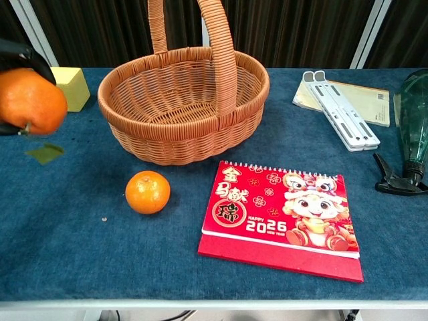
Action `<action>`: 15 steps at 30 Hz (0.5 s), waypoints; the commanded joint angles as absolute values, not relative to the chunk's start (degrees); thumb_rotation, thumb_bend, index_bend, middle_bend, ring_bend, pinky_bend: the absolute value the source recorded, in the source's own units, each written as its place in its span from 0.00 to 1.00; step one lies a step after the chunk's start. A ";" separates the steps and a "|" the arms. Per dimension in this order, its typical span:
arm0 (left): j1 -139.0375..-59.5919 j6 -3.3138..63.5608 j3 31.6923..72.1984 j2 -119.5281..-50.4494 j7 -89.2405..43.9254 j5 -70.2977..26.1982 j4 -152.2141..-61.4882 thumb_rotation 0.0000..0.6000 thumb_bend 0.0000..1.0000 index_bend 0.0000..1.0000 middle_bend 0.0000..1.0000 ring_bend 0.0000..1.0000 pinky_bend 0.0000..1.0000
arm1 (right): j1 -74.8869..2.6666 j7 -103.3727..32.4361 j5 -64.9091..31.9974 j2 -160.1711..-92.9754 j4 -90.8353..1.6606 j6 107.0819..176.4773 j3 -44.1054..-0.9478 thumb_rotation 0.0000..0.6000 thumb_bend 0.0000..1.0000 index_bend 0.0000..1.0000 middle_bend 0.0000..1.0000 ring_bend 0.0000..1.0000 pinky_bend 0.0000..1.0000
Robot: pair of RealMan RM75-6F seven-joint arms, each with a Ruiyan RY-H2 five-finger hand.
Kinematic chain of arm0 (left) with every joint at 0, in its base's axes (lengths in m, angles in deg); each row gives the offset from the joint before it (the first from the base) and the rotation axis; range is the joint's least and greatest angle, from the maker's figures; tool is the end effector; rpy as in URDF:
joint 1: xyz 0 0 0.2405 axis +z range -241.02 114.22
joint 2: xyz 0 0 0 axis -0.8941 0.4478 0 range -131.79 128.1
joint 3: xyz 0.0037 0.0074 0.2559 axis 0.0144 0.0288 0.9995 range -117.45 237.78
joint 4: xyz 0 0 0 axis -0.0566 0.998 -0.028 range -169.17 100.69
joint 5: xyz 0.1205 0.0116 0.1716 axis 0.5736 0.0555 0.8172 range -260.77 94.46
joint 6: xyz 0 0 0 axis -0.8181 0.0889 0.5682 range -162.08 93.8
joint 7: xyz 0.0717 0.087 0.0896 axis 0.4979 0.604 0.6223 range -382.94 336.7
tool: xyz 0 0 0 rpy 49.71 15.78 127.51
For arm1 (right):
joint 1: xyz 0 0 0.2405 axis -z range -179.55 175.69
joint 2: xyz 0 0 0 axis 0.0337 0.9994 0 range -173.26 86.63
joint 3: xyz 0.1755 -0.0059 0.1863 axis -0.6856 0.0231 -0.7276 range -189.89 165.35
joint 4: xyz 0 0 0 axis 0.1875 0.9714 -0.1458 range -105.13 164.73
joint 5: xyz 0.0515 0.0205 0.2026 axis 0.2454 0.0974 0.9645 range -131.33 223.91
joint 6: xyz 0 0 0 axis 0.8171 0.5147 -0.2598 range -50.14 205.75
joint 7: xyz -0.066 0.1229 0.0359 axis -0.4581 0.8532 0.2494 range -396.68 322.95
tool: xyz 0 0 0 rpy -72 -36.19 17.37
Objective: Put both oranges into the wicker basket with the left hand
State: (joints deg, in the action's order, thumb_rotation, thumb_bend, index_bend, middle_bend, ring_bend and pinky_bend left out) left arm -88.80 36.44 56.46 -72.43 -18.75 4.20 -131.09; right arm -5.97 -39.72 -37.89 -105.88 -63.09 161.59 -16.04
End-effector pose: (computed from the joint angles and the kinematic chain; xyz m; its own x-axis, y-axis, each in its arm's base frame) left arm -0.2064 0.2662 0.0841 0.3617 0.1308 0.9231 0.8729 -0.3952 -0.2860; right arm -0.3177 -0.1798 0.1679 0.4521 -0.0152 0.8918 -0.8912 0.0331 0.4523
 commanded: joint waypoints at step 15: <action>-105.62 20.77 45.06 -81.55 -26.13 -4.86 -119.65 1.00 0.25 0.43 0.44 0.36 0.52 | -6.19 -38.78 -36.22 -105.46 -62.50 160.67 -16.71 1.00 0.28 0.00 0.00 0.00 0.00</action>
